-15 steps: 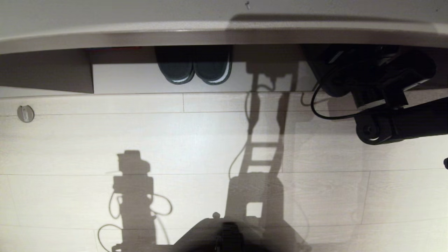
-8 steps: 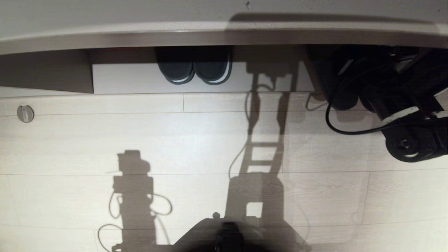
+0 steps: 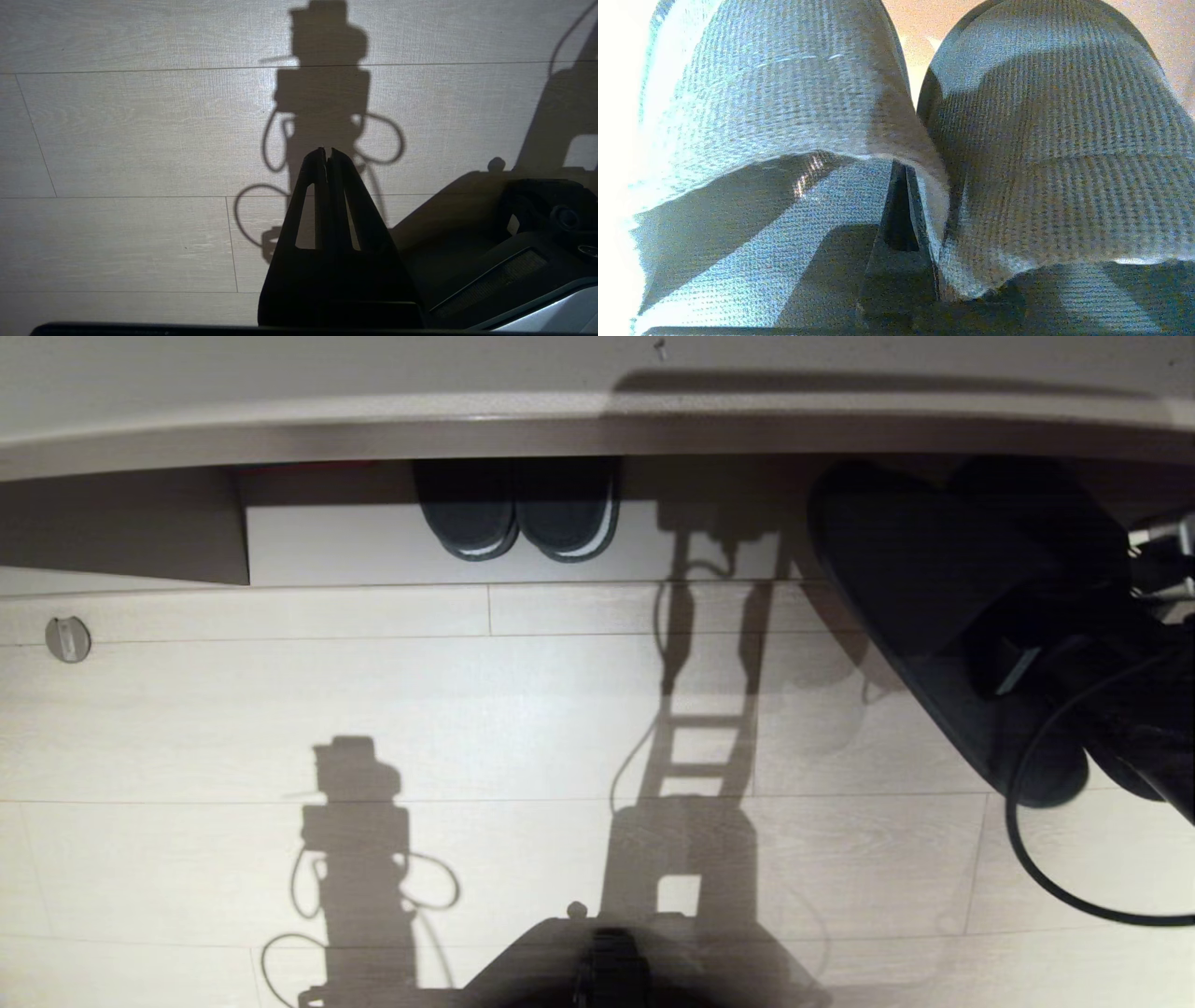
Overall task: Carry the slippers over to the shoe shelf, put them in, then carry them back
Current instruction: Place the slippers on the floor
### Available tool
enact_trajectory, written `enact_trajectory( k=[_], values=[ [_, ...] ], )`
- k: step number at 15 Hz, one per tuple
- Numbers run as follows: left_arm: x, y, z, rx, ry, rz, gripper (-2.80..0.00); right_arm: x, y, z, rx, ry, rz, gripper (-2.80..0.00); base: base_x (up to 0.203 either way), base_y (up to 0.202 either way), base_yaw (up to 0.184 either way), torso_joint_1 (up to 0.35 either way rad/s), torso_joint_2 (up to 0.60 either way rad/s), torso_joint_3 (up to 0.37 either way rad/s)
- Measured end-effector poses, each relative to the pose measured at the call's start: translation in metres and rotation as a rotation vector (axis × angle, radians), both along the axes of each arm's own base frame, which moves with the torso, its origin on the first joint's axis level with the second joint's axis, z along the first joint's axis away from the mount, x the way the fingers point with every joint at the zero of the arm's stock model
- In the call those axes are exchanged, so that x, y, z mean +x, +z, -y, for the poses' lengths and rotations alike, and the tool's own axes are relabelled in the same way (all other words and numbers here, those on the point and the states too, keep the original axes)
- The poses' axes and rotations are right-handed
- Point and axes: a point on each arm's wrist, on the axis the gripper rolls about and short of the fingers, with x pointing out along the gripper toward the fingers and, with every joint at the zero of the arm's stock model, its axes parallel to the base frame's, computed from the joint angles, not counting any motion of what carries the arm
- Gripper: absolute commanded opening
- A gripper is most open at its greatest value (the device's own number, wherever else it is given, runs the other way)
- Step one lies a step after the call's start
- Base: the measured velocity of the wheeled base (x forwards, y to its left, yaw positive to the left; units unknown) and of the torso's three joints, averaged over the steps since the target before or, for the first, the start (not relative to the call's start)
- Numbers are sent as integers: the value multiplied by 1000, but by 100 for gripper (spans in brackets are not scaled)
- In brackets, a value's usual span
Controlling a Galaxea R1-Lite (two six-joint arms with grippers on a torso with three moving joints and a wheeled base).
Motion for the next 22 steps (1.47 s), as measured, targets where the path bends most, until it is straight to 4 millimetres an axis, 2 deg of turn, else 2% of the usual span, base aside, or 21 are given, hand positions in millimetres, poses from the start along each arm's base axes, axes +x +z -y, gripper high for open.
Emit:
enact_trajectory(
  k=[8,11,13,15,19,22],
  values=[
    [0,0,0,1,-1,-1,-280,-136,-22,27,-27,-35,-201,-280,0,0,0,0,0,0],
    [0,0,0,1,-1,0,-280,-185,-34,36,6,-93,-186,-280,0,0,0,0,0,0],
    [0,0,0,2,-1,0,-280,-210,-46,37,22,-109,-149,-280,0,0,0,0,0,0],
    [0,0,0,2,0,-1,-280,-223,-64,36,31,-97,-123,-280,0,0,0,0,0,0],
    [0,0,0,2,0,0,-280,-230,-122,35,42,-74,-161,-280,0,0,0,0,0,0],
    [0,0,0,2,-1,0,-280,-235,-148,37,76,-119,-228,-280,0,0,0,0,0,0]
  ],
)
